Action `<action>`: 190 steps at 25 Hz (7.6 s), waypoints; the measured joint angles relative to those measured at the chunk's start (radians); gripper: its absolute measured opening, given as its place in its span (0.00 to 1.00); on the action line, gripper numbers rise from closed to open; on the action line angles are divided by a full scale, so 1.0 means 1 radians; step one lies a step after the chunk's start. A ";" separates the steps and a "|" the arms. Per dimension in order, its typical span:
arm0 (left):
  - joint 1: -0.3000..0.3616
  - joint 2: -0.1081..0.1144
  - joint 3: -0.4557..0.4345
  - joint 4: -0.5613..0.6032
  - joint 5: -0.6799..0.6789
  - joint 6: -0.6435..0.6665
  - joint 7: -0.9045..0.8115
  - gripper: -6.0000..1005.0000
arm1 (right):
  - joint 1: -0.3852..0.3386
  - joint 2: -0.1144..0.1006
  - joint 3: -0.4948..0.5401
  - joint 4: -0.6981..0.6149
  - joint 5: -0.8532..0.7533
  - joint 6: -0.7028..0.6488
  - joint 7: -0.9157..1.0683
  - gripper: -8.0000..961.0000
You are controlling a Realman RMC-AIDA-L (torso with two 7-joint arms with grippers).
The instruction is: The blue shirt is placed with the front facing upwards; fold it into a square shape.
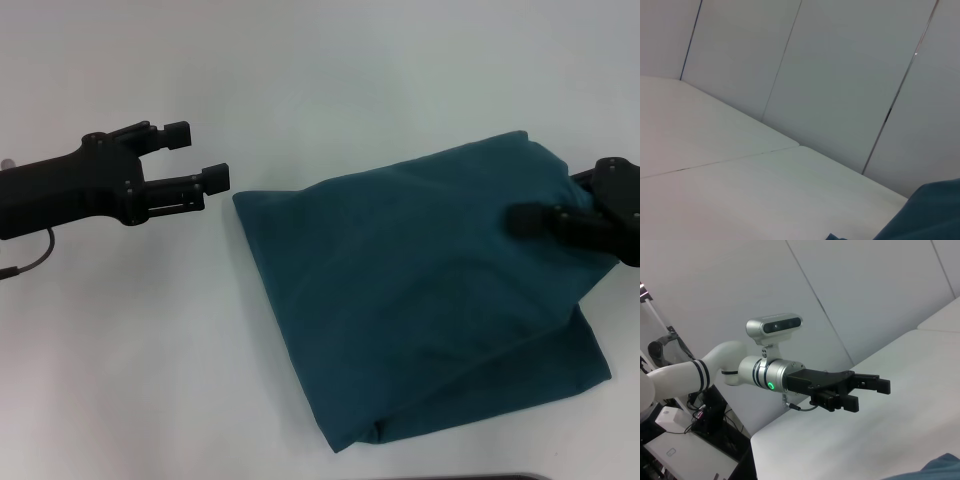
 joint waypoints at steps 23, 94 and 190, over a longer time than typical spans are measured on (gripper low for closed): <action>-0.009 0.002 0.000 0.009 0.001 -0.002 0.002 0.90 | 0.004 -0.052 0.105 -0.274 -0.202 -0.088 0.011 0.12; -0.008 -0.009 0.001 0.037 0.023 -0.020 0.051 0.90 | 0.220 0.018 0.241 -0.419 -0.366 -0.598 0.170 0.34; -0.003 -0.027 0.010 0.054 0.028 -0.021 0.051 0.90 | 0.047 0.007 0.221 -0.336 -0.536 -0.234 -0.071 0.05</action>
